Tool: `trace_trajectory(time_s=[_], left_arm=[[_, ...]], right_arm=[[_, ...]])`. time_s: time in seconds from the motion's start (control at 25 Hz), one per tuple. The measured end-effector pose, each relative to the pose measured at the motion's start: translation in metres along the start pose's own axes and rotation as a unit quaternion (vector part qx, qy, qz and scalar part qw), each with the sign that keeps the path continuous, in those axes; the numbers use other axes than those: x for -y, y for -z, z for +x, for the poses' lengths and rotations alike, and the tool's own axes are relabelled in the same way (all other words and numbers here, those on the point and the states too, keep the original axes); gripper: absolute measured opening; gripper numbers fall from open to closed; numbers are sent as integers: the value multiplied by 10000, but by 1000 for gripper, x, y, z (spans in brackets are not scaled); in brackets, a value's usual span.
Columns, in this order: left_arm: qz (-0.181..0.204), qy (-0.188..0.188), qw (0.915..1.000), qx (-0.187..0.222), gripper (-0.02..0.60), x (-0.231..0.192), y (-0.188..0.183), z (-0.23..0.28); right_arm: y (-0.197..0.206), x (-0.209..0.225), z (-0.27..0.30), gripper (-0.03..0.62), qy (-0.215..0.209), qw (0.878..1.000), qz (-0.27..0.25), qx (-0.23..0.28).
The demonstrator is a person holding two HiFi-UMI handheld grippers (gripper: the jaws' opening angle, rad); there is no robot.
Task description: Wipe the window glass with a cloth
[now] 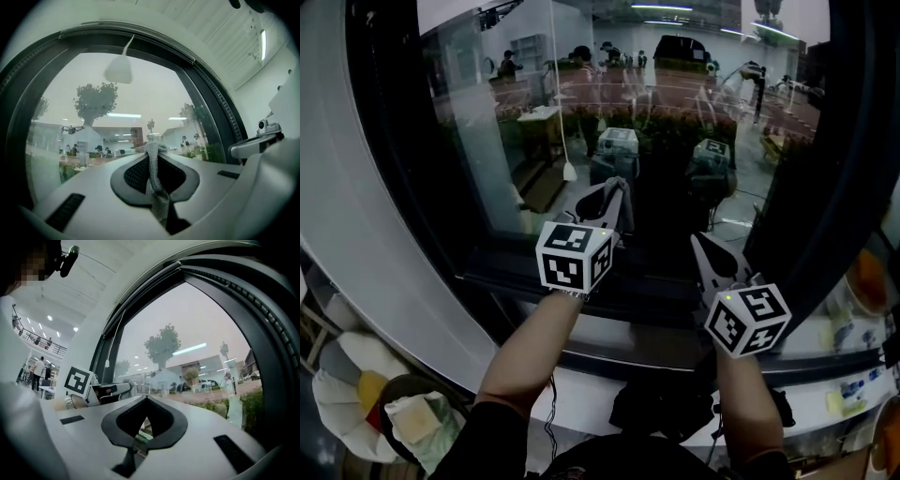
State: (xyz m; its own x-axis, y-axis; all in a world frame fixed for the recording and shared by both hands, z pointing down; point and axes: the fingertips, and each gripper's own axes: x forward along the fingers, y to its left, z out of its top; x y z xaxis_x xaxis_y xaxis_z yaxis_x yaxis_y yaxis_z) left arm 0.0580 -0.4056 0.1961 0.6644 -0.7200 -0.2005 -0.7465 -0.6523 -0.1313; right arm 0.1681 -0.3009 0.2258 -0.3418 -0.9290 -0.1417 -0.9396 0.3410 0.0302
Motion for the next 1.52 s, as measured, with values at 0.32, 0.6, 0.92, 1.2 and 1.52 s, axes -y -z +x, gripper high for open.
trace_trajectory(time_s=[0.32, 0.6, 0.92, 1.2, 1.52], left_arm=[[-85, -418, 9991, -48, 35, -75, 13, -35], [-88, -643, 9978, -108, 35, -145, 33, -60], [-119, -1013, 9946, -181, 35, -236, 42, -119], [-132, -1296, 9912, -252, 35, -252, 44, -118], [-152, -1371, 9902, -223, 35, -259, 46, -117]], right_arm=[[7, -42, 40, 26, -180, 9998, -60, -69], [28, -84, 95, 26, -363, 9992, -17, -135], [36, -161, 143, 26, -624, 9979, 23, -141], [36, -152, 154, 26, -768, 9969, 121, -123], [40, -149, 160, 26, -813, 9965, 161, -120]])
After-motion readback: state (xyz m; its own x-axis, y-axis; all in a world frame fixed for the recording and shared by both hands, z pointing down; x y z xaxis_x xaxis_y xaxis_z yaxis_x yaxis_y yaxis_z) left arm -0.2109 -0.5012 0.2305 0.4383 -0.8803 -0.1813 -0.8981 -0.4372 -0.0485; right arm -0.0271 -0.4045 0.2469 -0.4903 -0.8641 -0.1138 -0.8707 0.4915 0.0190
